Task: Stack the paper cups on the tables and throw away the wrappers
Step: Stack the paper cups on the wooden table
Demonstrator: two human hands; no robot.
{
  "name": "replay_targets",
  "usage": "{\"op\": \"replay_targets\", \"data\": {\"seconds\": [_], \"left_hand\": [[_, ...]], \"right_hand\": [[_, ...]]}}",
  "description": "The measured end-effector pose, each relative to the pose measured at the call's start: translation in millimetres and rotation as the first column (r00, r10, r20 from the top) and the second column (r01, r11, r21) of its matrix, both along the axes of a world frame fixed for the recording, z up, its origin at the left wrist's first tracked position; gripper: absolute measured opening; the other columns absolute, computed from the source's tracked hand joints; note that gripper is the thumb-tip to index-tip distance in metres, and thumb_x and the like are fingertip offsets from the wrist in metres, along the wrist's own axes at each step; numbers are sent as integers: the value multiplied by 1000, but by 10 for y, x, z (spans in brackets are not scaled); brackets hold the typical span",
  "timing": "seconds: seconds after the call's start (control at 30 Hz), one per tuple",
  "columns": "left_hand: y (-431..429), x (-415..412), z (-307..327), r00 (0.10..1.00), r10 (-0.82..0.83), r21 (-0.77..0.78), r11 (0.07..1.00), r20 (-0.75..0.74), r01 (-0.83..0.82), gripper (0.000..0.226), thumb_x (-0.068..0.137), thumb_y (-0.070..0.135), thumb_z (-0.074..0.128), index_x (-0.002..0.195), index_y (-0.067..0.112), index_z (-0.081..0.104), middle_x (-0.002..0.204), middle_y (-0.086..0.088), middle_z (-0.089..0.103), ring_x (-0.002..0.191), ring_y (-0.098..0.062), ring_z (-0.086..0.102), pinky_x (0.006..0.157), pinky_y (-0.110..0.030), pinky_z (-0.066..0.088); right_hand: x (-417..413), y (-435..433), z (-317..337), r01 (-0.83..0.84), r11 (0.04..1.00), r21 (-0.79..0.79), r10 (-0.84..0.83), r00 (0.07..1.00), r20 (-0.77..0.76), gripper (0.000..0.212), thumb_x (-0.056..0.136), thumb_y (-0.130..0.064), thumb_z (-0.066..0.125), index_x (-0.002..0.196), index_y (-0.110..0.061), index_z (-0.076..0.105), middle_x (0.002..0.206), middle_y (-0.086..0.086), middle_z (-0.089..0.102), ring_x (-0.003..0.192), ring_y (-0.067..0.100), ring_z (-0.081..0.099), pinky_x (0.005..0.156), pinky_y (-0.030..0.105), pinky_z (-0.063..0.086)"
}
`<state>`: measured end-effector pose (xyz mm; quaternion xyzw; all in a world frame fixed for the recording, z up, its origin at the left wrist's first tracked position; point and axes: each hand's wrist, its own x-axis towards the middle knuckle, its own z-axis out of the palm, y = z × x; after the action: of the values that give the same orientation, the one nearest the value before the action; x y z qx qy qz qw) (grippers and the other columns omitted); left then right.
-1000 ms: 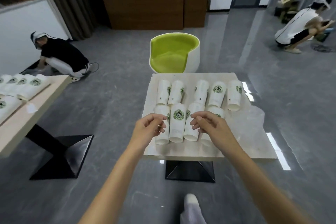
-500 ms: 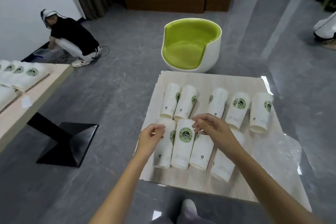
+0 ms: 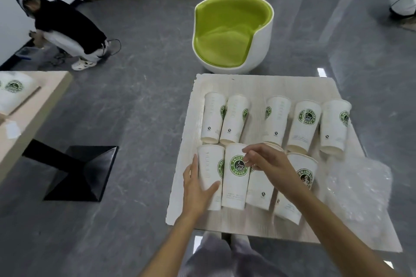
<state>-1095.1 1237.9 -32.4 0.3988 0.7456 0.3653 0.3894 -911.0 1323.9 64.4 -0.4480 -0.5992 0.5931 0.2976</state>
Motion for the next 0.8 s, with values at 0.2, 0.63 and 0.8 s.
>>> {"op": "replay_targets", "data": {"seconds": [0.2, 0.63, 0.8], "left_hand": [[83, -68, -55, 995, -94, -29, 995, -40, 93, 105, 80, 30, 78, 155, 33, 5, 152, -2, 28, 124, -1, 27, 100, -24, 29], [158, 20, -43, 986, -130, -58, 991, -103, 125, 109, 81, 38, 76, 151, 39, -7, 151, 0, 31, 133, -15, 35, 90, -28, 36], [161, -19, -45, 993, -95, -50, 995, -65, 91, 106, 81, 25, 76, 154, 34, 1, 144, -2, 38, 118, -5, 35, 89, -24, 33]], "right_hand": [[-53, -6, -22, 45, 999, -17, -45, 999, 23, 13, 94, -14, 53, 97, -14, 66, 86, 4, 71, 76, 6, 66, 70, 13, 48], [-15, 126, -142, 91, 996, -18, -90, 996, 23, 14, 94, -15, 53, 96, -17, 67, 86, 5, 71, 80, 16, 67, 73, 21, 48], [-35, 194, -211, 81, 996, -31, -81, 996, 27, 14, 94, -14, 53, 98, -14, 67, 85, 4, 71, 77, 12, 66, 70, 18, 47]]}}
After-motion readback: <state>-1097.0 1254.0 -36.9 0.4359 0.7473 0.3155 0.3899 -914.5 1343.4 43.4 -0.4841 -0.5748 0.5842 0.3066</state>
